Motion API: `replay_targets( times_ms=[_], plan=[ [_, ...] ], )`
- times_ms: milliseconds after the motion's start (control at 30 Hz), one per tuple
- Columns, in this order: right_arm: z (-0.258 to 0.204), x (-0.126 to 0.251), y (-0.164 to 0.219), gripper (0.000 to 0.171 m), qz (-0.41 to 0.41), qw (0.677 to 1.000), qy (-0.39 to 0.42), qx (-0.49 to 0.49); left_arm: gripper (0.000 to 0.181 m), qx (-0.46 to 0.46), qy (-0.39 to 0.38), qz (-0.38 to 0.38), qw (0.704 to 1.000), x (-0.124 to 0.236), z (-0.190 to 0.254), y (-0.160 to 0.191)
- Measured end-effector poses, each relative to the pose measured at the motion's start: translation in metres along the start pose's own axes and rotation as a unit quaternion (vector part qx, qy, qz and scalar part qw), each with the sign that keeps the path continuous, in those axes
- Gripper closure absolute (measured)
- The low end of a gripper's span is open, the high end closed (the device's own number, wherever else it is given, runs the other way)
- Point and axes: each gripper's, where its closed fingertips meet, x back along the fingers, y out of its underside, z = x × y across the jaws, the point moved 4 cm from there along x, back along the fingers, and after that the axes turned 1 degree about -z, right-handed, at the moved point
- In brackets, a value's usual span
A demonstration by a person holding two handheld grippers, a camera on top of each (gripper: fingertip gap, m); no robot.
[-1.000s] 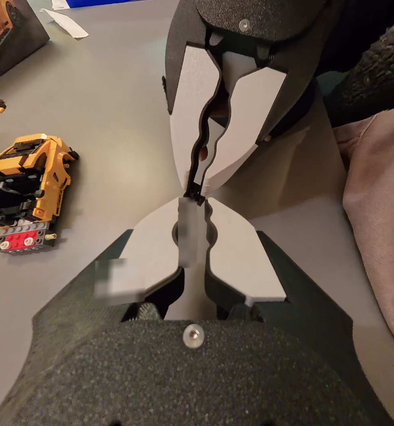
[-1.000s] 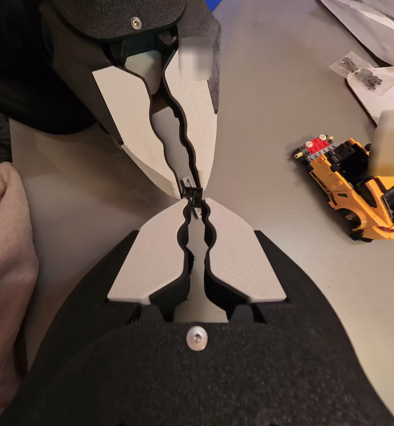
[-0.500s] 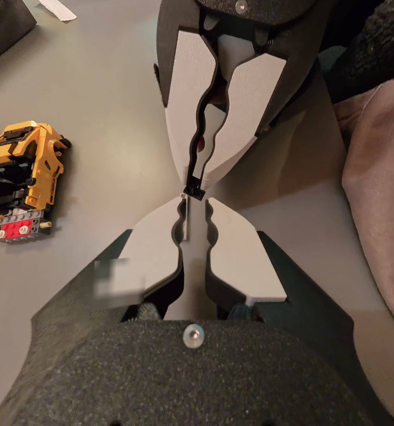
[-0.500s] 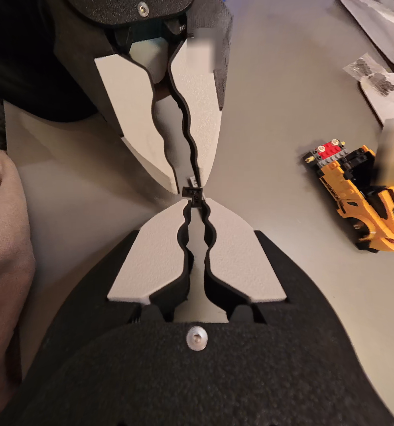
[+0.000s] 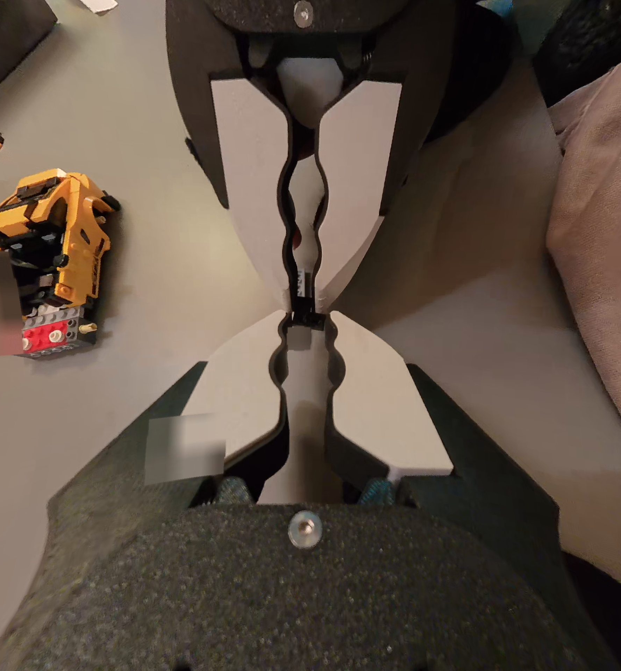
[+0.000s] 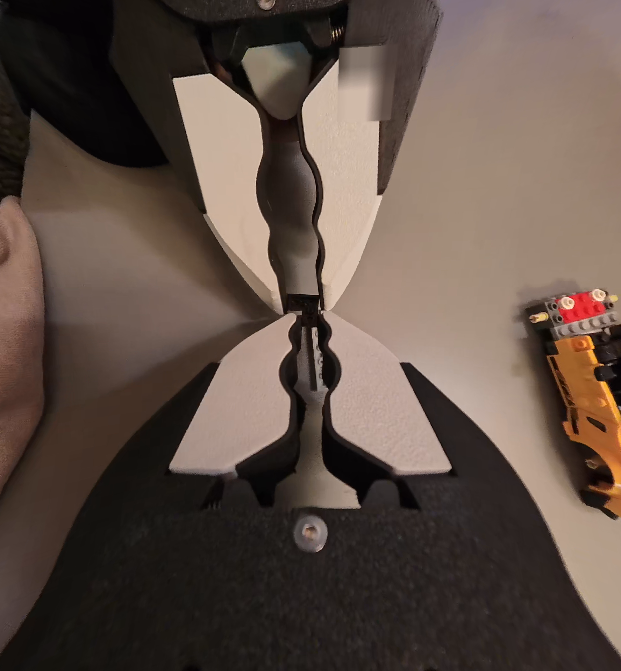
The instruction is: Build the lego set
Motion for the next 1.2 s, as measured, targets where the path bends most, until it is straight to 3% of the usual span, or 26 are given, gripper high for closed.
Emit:
replay_targets(
  times_ms=[900,1200],
  plan=[
    [0.005,0.009,0.025,0.161,-0.047,0.999,-0.005,0.013,0.165,0.045,0.015,-0.034,0.998,-0.004,0.001,0.010],
    [0.005,0.018,0.030,0.160,-0.047,0.999,-0.018,0.018,0.165,0.052,0.010,-0.020,0.998,-0.012,0.003,-0.008]
  ],
)
